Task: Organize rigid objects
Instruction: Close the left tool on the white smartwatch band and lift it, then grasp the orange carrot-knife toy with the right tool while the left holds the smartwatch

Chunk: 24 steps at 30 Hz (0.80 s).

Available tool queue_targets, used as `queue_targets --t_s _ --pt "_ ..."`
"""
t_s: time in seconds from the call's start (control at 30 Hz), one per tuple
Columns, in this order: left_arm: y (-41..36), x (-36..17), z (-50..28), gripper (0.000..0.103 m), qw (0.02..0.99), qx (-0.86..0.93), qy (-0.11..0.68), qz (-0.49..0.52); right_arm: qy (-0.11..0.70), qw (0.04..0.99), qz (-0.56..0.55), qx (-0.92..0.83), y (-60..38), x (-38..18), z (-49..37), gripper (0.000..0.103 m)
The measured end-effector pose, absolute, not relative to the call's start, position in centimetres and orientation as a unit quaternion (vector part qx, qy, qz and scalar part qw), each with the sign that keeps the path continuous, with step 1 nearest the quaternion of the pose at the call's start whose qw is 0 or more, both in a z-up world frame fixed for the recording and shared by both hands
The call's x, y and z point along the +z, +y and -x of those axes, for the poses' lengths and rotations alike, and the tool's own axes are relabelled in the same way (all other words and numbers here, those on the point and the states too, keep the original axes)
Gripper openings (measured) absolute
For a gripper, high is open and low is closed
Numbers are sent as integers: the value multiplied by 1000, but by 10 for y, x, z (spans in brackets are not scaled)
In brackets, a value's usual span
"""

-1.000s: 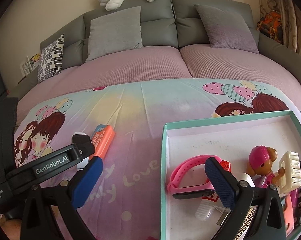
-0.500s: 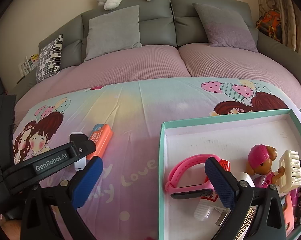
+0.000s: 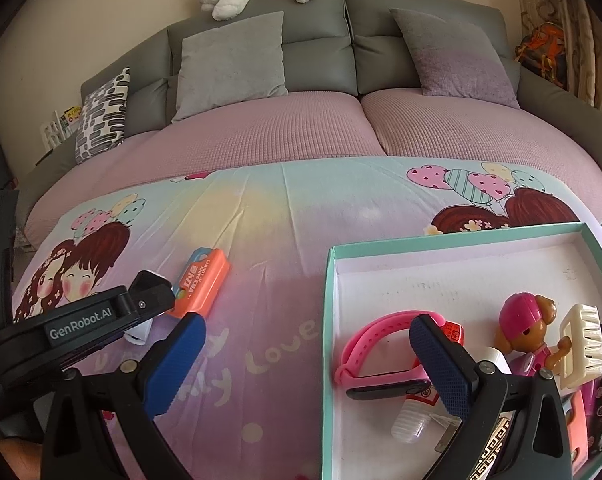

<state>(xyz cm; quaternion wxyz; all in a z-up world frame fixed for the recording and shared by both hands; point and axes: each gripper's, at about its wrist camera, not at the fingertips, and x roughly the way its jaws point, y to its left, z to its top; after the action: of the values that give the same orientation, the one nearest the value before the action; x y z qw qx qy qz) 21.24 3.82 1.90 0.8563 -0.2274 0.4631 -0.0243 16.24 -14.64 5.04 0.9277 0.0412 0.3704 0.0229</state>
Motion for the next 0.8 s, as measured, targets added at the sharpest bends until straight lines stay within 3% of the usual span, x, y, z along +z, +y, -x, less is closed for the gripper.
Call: queue_targets --t_s 0.57,0.8 --pt "62 12 -199 55 850 73 504 137 368 928 -2 61 -115 47 -161 103" --pt "76 14 -195 55 847 76 503 153 354 931 3 85 -109 55 -156 103"
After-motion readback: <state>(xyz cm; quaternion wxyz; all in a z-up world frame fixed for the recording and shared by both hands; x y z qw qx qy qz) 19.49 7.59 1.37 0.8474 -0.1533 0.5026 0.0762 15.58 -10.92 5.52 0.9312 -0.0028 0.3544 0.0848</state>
